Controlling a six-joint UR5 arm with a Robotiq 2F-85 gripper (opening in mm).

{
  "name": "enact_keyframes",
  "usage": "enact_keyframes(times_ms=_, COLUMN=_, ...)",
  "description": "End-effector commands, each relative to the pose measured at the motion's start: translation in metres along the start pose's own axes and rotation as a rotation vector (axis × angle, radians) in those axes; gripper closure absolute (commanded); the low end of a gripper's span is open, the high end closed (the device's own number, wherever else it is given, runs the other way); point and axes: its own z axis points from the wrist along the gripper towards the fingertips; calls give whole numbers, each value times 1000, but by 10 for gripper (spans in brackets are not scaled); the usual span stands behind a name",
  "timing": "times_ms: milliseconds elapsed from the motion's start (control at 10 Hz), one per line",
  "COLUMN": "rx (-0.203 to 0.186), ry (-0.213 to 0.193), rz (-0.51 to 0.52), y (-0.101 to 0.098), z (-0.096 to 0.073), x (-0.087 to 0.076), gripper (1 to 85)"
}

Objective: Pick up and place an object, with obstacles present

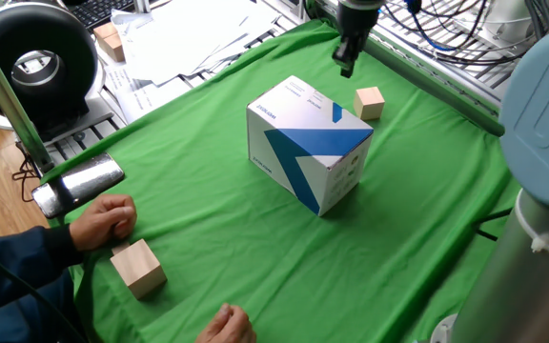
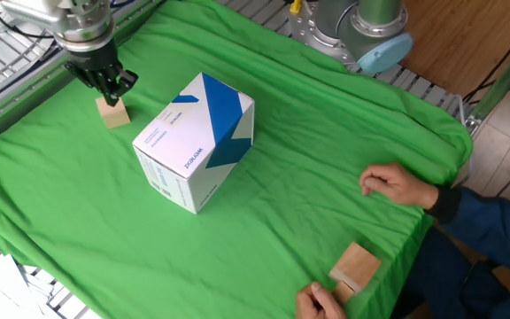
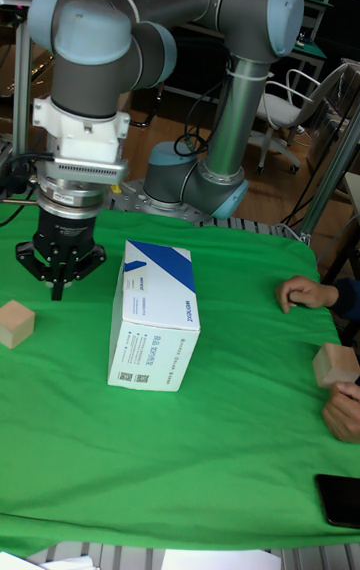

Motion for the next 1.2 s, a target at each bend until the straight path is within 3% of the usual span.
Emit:
enact_keyframes(times_ms=0, rx=19, ry=-5, rz=-13, y=-13, z=8, x=11, gripper=847)
enact_keyframes(times_ms=400, rx=-25, ry=11, rz=-10, y=-1, z=7, x=15, gripper=847)
enact_keyframes(times_ms=500, rx=34, ry=24, rz=30, y=-17, z=7, x=18, gripper=847)
enact_keyframes(times_ms=600, rx=36, ry=29, rz=69, y=-17, z=7, x=20, gripper=847)
enact_keyframes(times_ms=700, rx=15, ry=-9, rz=78, y=-12, z=8, x=10, gripper=847)
enact_keyframes(times_ms=800, rx=-32, ry=-51, rz=60, y=0, z=7, x=-2, gripper=847)
enact_keyframes(times_ms=900, rx=-20, ry=-25, rz=30, y=-3, z=7, x=5, gripper=847)
enact_keyframes(times_ms=1000, rx=-24, ry=-27, rz=3, y=-2, z=7, x=5, gripper=847)
enact_keyframes(times_ms=1100, rx=-63, ry=-67, rz=-17, y=9, z=6, x=-5, gripper=817)
